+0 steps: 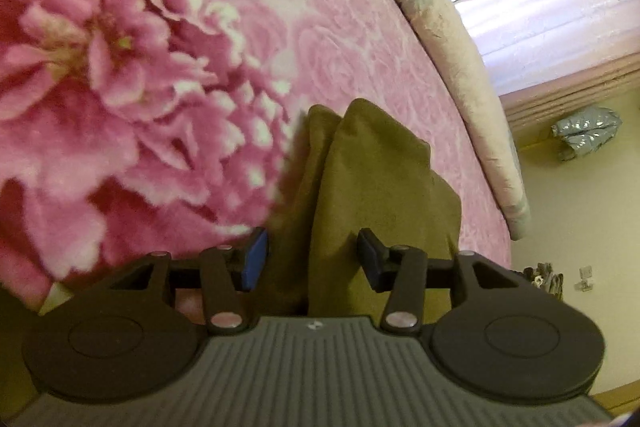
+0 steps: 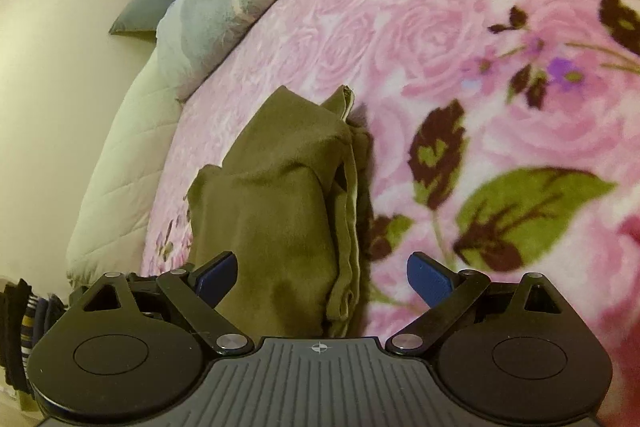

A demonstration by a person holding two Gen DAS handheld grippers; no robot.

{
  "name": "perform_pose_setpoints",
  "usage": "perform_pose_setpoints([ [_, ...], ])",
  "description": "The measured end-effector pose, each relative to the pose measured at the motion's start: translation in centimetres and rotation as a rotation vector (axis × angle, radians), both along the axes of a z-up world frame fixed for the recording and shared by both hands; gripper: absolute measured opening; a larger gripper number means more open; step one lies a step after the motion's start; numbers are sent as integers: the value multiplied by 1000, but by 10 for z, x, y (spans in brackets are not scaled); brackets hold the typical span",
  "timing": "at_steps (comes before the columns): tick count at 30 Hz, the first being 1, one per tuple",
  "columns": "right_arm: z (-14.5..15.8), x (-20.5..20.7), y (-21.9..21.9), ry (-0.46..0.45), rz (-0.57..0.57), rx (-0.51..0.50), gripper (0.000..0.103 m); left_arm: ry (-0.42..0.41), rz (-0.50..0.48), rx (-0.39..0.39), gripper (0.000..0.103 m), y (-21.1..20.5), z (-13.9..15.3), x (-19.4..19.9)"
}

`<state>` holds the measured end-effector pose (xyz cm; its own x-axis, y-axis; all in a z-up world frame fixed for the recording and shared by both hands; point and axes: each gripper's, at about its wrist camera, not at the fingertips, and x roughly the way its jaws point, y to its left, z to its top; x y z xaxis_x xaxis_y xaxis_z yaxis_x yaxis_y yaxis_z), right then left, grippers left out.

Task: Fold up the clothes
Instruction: 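Grasp the folded olive shirt with both tools and lift it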

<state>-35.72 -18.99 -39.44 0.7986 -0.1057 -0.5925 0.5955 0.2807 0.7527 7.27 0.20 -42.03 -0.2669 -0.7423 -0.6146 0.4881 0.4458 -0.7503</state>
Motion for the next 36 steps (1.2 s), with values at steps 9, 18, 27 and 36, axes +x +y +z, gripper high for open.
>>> perform_pose_setpoints([
  [9,-10,18,-13,-9,66,-29,92,5,-51,-24,43,-17,-6,7],
  [18,-26,43,-26,-57,123,-39,63,37,-60,-52,40,-30,-13,7],
  [27,-52,38,-37,-193,126,57,24,60,-95,-73,11,-41,-13,1],
  [36,-32,35,-58,-207,103,129,19,54,-110,-65,9,-65,23,1],
])
